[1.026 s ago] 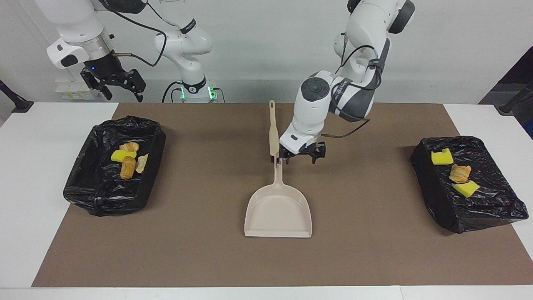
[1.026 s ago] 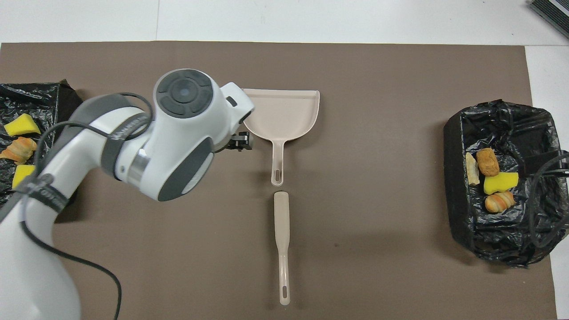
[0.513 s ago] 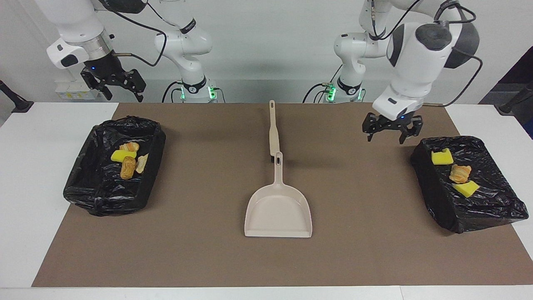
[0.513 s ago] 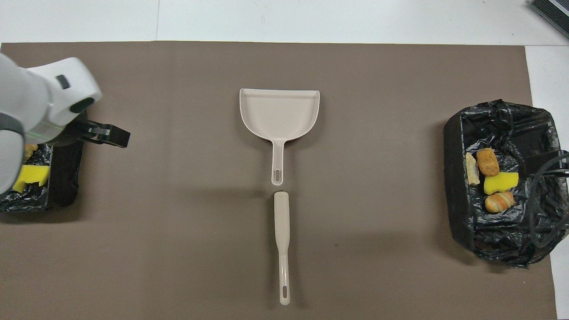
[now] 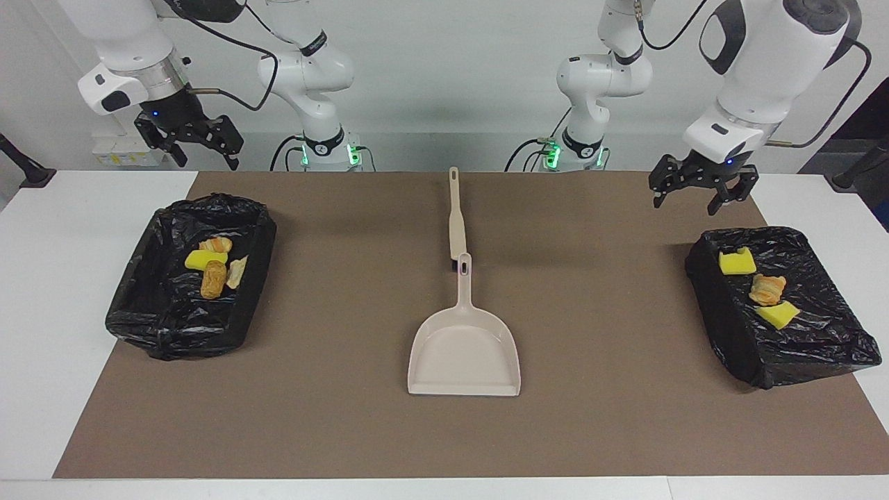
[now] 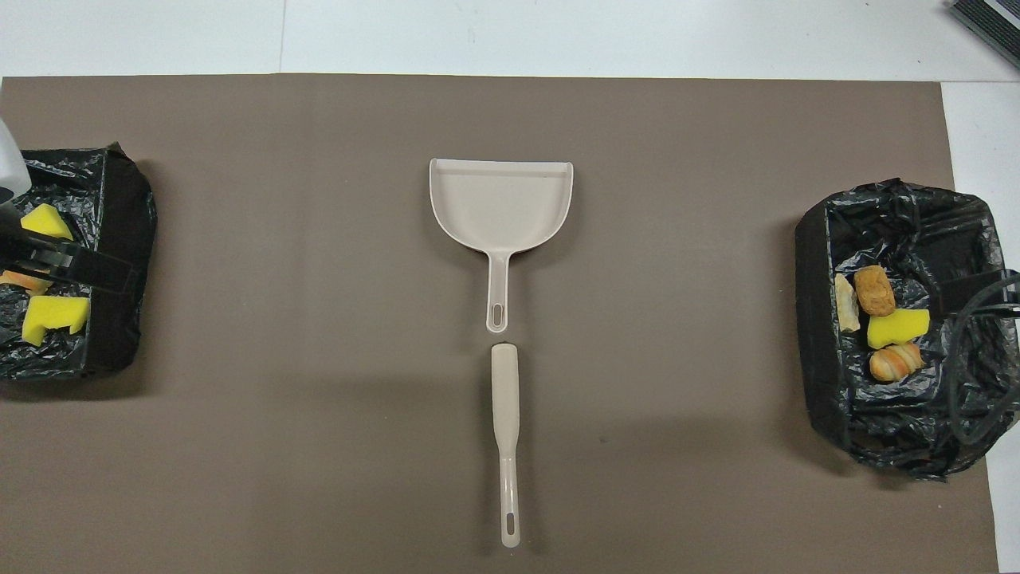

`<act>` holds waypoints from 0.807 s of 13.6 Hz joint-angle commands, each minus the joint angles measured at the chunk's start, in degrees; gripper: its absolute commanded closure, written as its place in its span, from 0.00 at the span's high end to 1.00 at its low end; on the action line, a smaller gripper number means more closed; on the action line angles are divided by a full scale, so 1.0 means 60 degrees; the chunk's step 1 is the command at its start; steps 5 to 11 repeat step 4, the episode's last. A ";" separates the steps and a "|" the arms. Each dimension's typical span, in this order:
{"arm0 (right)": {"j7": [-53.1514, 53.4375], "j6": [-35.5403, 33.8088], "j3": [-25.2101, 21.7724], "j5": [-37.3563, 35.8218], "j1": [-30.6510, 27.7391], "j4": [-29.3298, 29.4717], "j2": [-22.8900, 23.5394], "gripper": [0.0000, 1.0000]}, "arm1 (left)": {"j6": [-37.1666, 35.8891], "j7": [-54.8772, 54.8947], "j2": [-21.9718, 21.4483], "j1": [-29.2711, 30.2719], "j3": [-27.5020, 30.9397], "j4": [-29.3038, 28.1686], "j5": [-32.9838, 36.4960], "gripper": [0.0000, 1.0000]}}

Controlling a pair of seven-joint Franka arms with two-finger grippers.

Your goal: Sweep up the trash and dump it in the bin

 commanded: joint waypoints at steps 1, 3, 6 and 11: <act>-0.0191 -0.0046 0.0034 0.0058 -0.0051 0.0006 -0.0038 1.00 | -0.0233 0.0099 -0.0198 -0.0200 0.0200 0.0036 -0.0143 1.00; -0.0191 -0.0031 0.0034 0.0058 -0.0051 0.0006 -0.0038 1.00 | -0.0232 0.0084 -0.0242 -0.0185 0.0215 0.0007 -0.0143 1.00; -0.0177 -0.0046 0.0034 0.0058 -0.0051 0.0006 -0.0038 1.00 | -0.0246 0.0128 -0.0242 -0.0185 0.0215 0.0006 -0.0143 1.00; -0.0177 -0.0046 0.0034 0.0058 -0.0051 0.0006 -0.0038 1.00 | -0.0246 0.0128 -0.0242 -0.0185 0.0215 0.0006 -0.0143 1.00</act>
